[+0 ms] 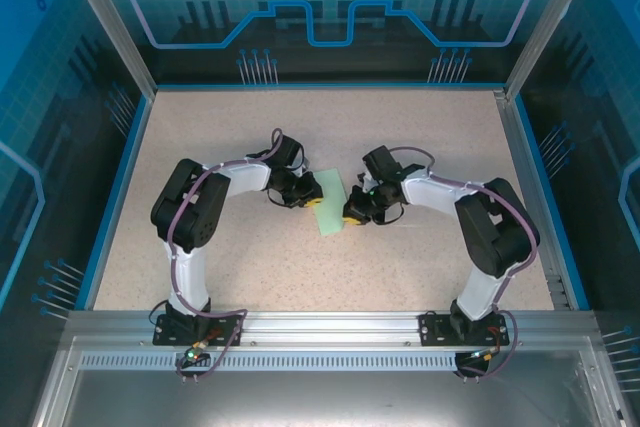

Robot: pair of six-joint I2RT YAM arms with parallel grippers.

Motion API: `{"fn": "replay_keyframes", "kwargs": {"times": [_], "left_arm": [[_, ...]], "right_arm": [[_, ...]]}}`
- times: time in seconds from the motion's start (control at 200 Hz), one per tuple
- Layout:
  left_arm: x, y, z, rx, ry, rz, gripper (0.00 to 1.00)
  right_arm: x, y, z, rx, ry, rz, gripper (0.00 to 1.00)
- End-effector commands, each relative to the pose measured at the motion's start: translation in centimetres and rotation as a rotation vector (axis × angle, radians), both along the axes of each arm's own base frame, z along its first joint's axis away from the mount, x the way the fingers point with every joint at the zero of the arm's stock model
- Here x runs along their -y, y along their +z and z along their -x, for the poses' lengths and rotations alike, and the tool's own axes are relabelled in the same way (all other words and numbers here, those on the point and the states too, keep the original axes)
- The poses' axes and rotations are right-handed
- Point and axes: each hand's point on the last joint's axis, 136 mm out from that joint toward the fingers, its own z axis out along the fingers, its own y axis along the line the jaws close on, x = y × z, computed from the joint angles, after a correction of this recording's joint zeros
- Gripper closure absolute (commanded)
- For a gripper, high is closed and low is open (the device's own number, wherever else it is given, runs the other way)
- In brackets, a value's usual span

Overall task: Fold a paper plane with a square sheet of paper (pick it up from the middle)
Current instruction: Third fold the triangle at the center of the table.

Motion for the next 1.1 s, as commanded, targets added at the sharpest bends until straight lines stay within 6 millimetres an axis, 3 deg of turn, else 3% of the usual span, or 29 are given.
{"fn": "replay_keyframes", "kwargs": {"times": [0.0, 0.195, 0.385, 0.715, 1.095], "left_arm": [[-0.8, -1.1, 0.5, -0.026, -0.009, -0.039, 0.85], [-0.7, -1.4, 0.6, -0.032, -0.013, -0.041, 0.86], [-0.6, -1.0, 0.4, -0.024, -0.018, -0.035, 0.86], [-0.5, 3.2, -1.3, 0.072, 0.005, -0.002, 0.85], [-1.2, 0.7, -2.1, 0.027, 0.048, -0.044, 0.87]], "right_arm": [[-1.1, 0.7, -0.5, 0.004, 0.025, -0.020, 0.96], [-3.3, 1.5, -1.9, 0.036, 0.056, -0.045, 0.95], [-5.1, 0.8, -3.0, 0.056, 0.080, -0.048, 0.96], [-6.3, -0.8, -3.7, 0.053, 0.098, -0.033, 0.95], [-6.6, -1.3, -4.7, 0.106, 0.079, -0.048, 0.96]]}}
